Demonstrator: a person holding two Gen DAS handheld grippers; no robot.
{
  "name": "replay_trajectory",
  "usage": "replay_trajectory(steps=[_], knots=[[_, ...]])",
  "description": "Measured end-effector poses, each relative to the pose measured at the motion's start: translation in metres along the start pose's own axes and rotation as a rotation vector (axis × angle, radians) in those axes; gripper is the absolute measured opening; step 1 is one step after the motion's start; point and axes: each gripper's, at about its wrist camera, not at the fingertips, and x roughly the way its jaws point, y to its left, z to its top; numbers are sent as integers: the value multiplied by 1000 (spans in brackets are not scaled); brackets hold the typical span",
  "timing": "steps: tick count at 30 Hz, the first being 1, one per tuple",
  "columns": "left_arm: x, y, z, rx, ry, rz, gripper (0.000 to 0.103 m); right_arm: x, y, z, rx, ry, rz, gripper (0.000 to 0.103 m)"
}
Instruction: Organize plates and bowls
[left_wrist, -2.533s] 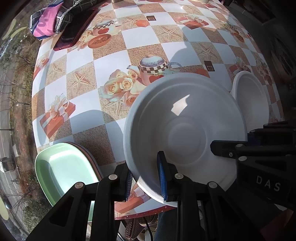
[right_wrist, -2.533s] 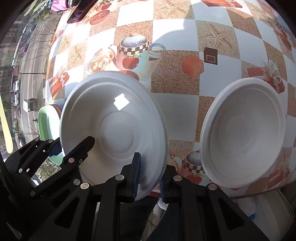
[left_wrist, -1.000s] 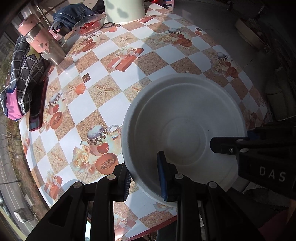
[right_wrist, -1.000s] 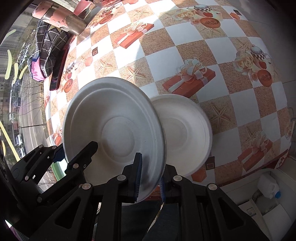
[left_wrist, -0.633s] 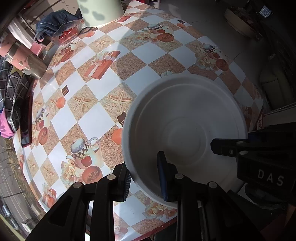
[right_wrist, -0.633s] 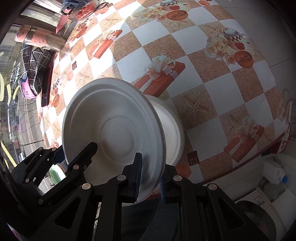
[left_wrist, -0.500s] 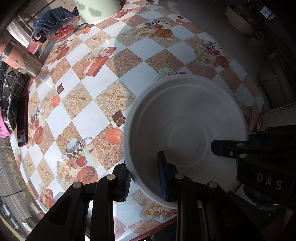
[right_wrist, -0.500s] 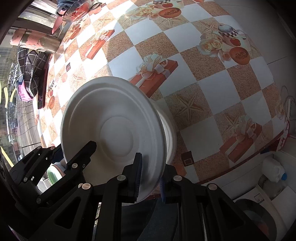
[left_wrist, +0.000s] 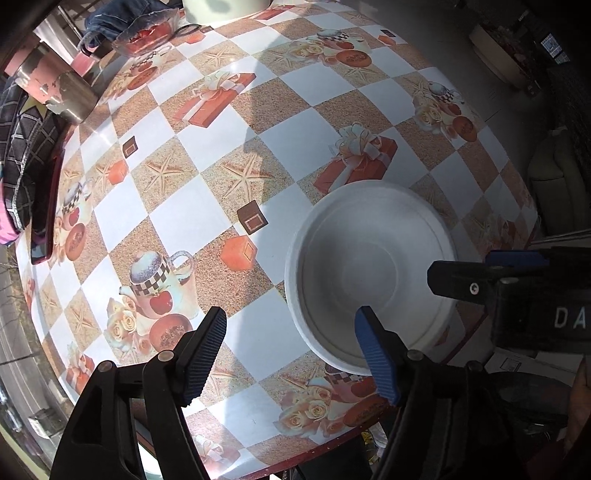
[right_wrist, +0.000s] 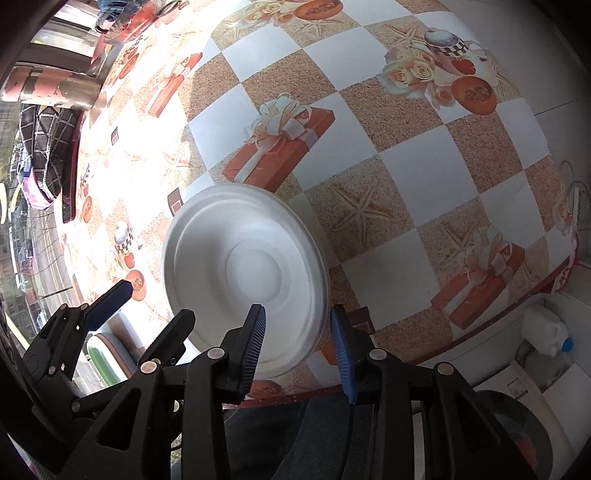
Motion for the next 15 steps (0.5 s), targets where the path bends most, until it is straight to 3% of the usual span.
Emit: replay_trajectory(steps=[6,15], knots=[[6,22,-4,-120,35,-29,78,-5,-17,3,59,-26,-42,79],[15,21,-12,-147,69,-32,78,9,-30,-3,75,23,-72,79]])
